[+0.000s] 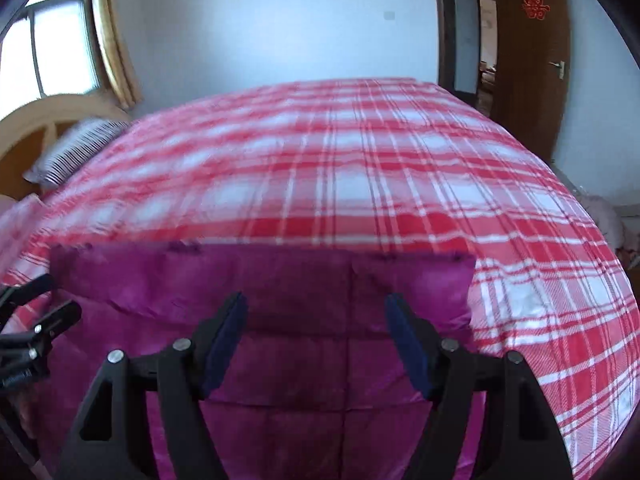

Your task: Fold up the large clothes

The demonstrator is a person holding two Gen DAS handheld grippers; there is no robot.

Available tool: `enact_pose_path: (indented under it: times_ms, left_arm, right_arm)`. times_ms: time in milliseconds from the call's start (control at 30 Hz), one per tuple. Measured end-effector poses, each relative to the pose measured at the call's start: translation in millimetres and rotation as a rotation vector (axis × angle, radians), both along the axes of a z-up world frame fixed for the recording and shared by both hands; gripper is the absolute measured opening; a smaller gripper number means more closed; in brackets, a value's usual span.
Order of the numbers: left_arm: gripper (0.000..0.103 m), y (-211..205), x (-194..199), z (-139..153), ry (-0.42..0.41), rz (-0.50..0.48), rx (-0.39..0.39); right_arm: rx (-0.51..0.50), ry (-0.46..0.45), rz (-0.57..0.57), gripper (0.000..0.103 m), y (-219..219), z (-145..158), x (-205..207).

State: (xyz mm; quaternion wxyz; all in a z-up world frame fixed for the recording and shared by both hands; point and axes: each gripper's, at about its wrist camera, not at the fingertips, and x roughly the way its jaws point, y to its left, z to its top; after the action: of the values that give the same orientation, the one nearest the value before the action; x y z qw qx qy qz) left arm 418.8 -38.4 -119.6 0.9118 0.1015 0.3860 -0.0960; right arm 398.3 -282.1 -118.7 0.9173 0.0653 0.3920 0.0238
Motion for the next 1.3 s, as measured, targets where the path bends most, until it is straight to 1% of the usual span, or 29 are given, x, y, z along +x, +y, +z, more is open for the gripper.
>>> enact_pose_path:
  times_ms: [33,67,100,167,233,300,433,500,800,1300]
  left_arm:
    - [0.084,2.9,0.7,-10.7,0.010,0.008,-0.009]
    - [0.087,7.8,0.5,-15.0,0.009,0.014,-0.036]
    - [0.089,13.5,0.9,-16.3,0.009,0.024,-0.063]
    - [0.090,17.5,2.9,-17.9,0.021,0.024,-0.086]
    - [0.091,23.1,7.7,-22.5,0.041,0.028,-0.121]
    - [0.093,28.3,11.8,-24.0,0.074,0.037,-0.164]
    - [0.095,25.1,17.8,-29.4,0.109,0.046,-0.203]
    - [0.095,23.1,20.0,-31.0,0.118,0.049,-0.209]
    - [0.098,21.4,26.6,-35.5,0.141,0.062,-0.209]
    - [0.100,21.3,30.7,-38.9,0.150,0.067,-0.197]
  right_arm:
    - [0.001,0.019,-0.002,0.075,-0.9,-8.5,1.8]
    - [0.019,0.046,0.000,0.075,-1.8,-23.8,3.8]
    - [0.031,0.044,0.000,0.077,-3.3,-29.2,2.9]
    - [0.040,0.024,-0.006,0.077,-6.3,-31.7,0.4]
    - [0.047,0.024,-0.004,0.078,-8.9,-31.9,-1.2]
    - [0.058,0.031,-0.008,0.080,-12.1,-35.2,1.7]
    - [0.044,0.062,-0.027,0.085,-9.6,-39.9,11.9]
    - [0.037,0.077,-0.036,0.088,-6.8,-43.3,17.1]
    - [-0.014,0.114,-0.059,0.094,-1.9,-50.3,27.8]
    - [-0.067,0.146,-0.075,0.099,3.8,-55.0,36.0]
